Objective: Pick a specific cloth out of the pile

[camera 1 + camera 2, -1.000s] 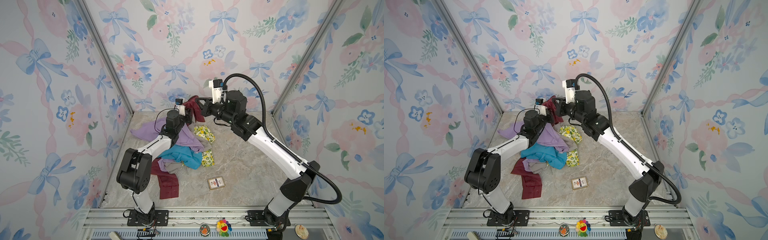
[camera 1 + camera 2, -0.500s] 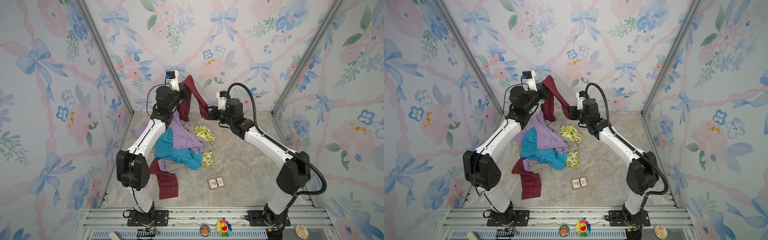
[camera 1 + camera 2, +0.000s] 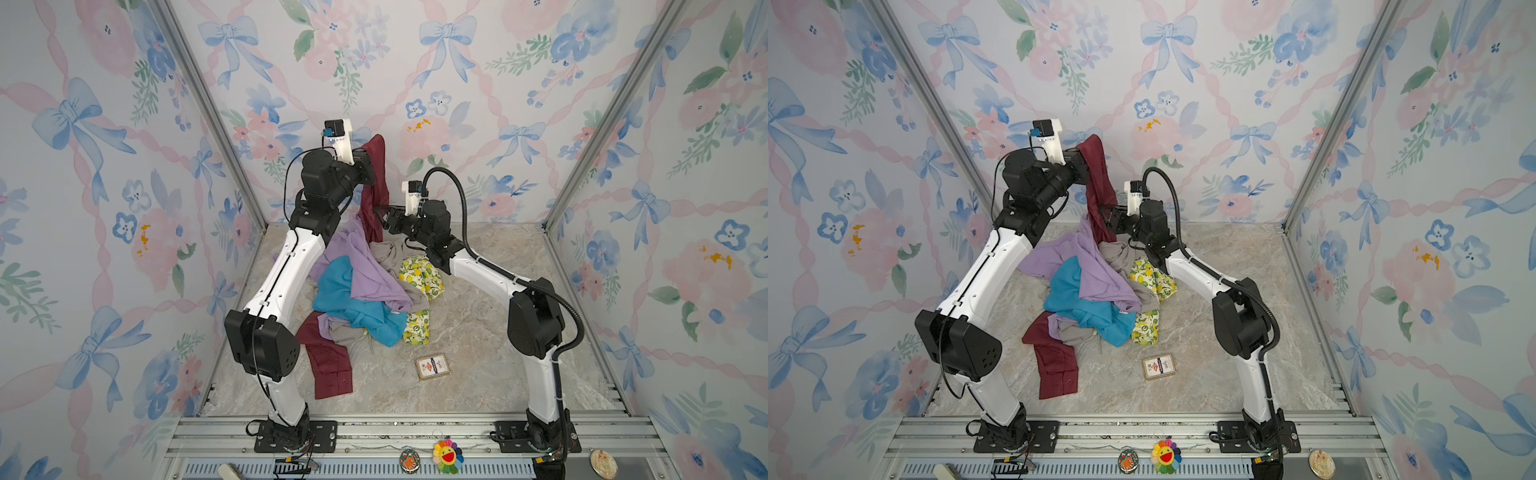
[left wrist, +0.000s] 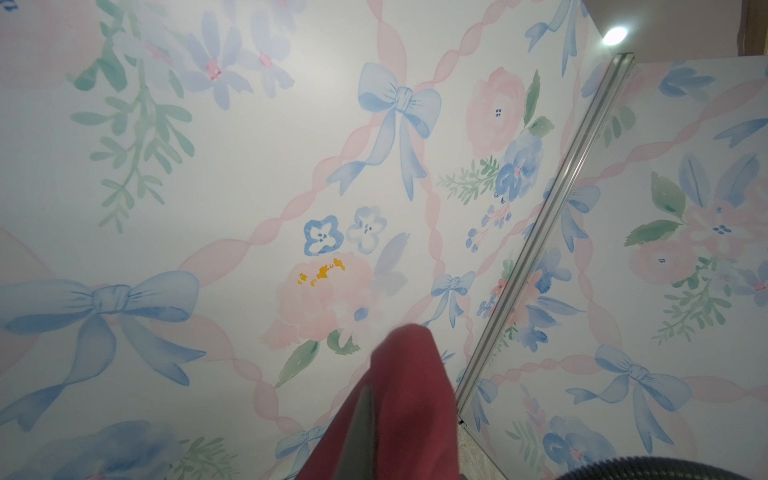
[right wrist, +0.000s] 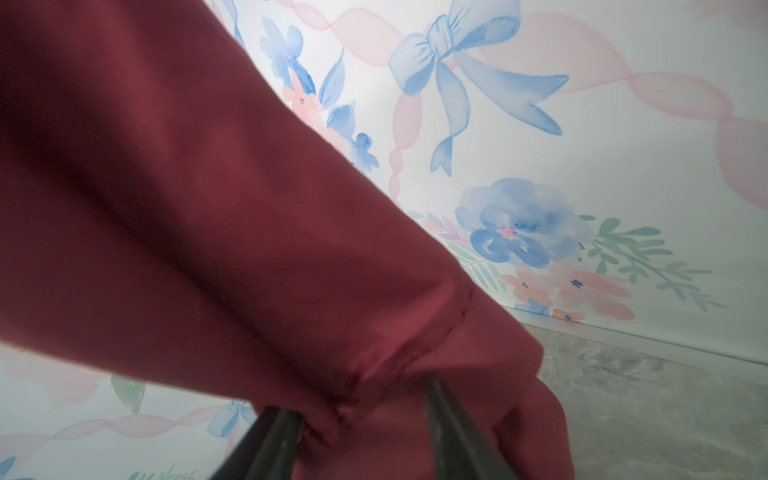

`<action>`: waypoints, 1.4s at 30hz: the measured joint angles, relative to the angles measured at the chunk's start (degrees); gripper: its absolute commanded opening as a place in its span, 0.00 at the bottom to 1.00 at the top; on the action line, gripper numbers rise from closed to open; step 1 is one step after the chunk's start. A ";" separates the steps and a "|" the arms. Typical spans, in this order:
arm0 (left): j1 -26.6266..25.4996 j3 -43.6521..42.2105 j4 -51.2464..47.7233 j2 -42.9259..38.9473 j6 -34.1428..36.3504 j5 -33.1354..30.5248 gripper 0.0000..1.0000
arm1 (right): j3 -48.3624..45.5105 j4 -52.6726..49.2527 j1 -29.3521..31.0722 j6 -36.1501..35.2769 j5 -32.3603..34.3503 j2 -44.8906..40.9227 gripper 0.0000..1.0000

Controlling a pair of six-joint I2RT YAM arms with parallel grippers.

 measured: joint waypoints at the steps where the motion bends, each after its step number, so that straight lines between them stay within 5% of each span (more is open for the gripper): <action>1: 0.00 -1.33 0.00 -0.94 0.02 0.00 0.00 | -0.13 1.33 0.09 -0.28 -0.02 1.05 0.68; 11: 0.31 -11.47 1.01 -7.34 0.00 0.04 0.00 | 4.79 11.37 2.19 -5.70 2.38 9.97 0.77; 18: 1.60 -18.10 1.29 -11.28 -0.20 0.24 0.00 | 15.17 14.19 2.80 -6.27 1.88 18.45 0.47; 22: 3.39 -22.12 1.33 -14.75 -0.39 0.44 0.00 | 22.80 12.85 2.97 -6.25 0.31 22.40 0.01; 31: 6.01 -30.58 2.64 -20.65 -1.20 0.44 0.00 | 25.03 10.16 2.84 -5.95 -1.33 22.56 0.00; 39: 8.92 -36.04 3.87 -21.07 -1.20 0.02 0.00 | 18.47 5.07 0.90 -6.54 2.56 14.08 0.00; 42: 8.94 -38.47 4.92 -21.18 -1.14 -0.11 0.20 | 19.47 2.10 -0.22 -7.06 3.52 11.17 0.00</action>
